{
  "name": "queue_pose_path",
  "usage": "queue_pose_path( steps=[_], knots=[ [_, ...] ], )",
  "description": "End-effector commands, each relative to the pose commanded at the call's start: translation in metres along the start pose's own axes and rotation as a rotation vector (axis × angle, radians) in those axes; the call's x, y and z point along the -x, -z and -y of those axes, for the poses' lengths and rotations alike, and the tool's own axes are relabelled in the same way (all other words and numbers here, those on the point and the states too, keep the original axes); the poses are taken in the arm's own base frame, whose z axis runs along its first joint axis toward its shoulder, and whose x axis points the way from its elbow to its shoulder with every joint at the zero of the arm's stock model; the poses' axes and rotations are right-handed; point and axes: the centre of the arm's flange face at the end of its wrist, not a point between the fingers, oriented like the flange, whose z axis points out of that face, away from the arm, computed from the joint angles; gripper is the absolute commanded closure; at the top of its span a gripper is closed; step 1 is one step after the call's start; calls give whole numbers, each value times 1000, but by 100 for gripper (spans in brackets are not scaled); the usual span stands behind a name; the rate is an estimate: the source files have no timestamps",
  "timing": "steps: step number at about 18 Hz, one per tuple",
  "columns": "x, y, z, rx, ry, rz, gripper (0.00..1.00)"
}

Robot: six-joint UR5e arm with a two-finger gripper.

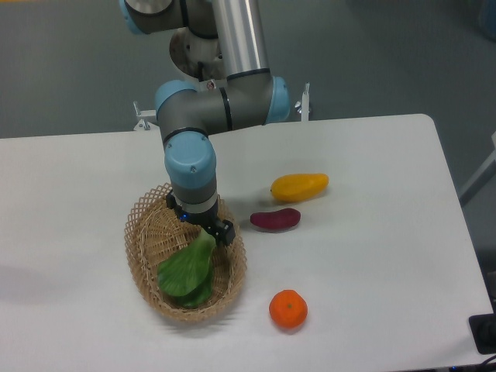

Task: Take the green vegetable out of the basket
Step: 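Close the gripper on the bok choy stem inside the basket, then lift the bok choy out of the basket and carry it toward the mango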

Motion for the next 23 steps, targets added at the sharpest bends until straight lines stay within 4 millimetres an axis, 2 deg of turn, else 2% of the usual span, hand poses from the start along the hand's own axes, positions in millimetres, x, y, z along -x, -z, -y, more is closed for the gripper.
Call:
queue_pose_path(
  steps=[4,5,6,7,9,12,15,18,20,23],
  knots=[
    [1,1,1,-5,-3,6,1],
    [1,2,1,-11,-5,12,17],
    [1,3,1,-13,-8,15,38],
    [2,5,1,-16,-9,18,51],
    [3,6,0,0,-11,35,65],
    [6,10,-1,11,-10,57,73],
    [9,19,0,-1,-10,72,74],
    [17,53,0,-42,-2,104,74],
    [22,62,-1,-53,4,117,74],
    [39,92,-3,-88,19,115,74]
  ],
)
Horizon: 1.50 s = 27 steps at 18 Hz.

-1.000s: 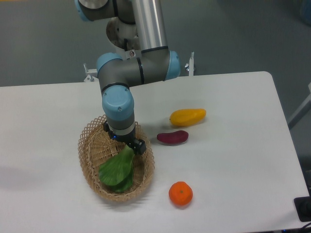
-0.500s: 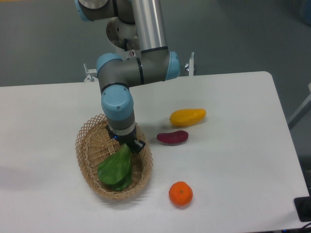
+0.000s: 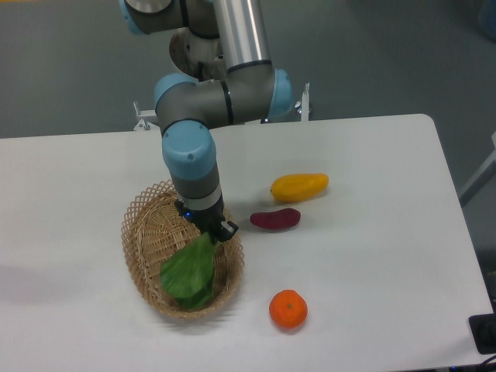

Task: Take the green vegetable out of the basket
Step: 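Lift the bok choy out of the basket and carry it toward the mango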

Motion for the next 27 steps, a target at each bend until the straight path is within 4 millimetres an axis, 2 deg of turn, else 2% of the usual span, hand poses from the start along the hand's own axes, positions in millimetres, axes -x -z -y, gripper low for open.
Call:
queue_pose_path(
  steps=[5,6,9,10,13,15,19,23,27],
  knots=[
    [55,68,-5,-28,14,-26,74],
    [69,79,-11,-39,16,-29,74],
    [101,98,-37,-43,-29,-52,74],
    [109,110,-49,-46,-52,-47,74],
    [127,134,-83,-64,-117,-41,74],
    [133,153,-95,-107,-135,-19,74],
    [141,168,-103,-132,-119,-1,74],
    [162,175,-129,-136,-133,19,74],
    [182,172,-163,-123,-156,28,74]
  ],
)
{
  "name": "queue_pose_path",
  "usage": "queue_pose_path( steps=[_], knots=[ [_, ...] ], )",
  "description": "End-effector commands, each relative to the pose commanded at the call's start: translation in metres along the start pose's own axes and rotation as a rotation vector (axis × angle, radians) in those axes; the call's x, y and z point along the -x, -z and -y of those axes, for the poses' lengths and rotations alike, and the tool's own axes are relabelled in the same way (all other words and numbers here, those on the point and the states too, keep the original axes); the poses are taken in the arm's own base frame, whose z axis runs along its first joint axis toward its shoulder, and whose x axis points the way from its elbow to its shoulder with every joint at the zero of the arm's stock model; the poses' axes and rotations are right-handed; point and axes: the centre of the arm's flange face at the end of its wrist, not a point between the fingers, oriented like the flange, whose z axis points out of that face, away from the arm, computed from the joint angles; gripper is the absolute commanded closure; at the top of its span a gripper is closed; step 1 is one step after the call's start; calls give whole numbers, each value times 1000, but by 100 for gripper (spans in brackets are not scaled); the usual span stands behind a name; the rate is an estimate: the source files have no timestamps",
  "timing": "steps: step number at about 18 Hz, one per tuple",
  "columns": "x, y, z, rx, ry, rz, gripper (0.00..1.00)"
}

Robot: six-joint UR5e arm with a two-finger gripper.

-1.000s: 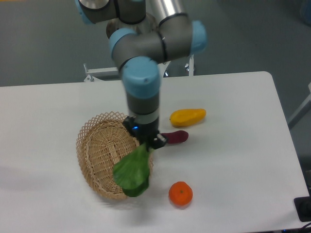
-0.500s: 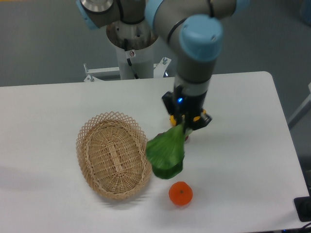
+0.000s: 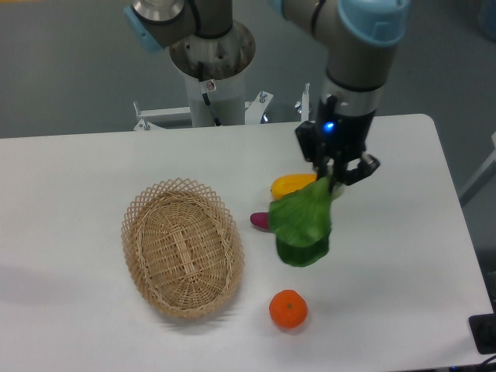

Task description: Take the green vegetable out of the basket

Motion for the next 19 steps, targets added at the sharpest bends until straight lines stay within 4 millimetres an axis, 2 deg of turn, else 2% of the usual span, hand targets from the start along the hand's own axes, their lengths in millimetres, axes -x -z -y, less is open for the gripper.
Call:
queue_pose_path(
  steps=[7,14,19],
  knots=[
    [22,2,-48,25,-51,17,74],
    [22,3,-62,151,-134,7,75],
    [21,4,-62,151,-142,9,75]
  ],
)
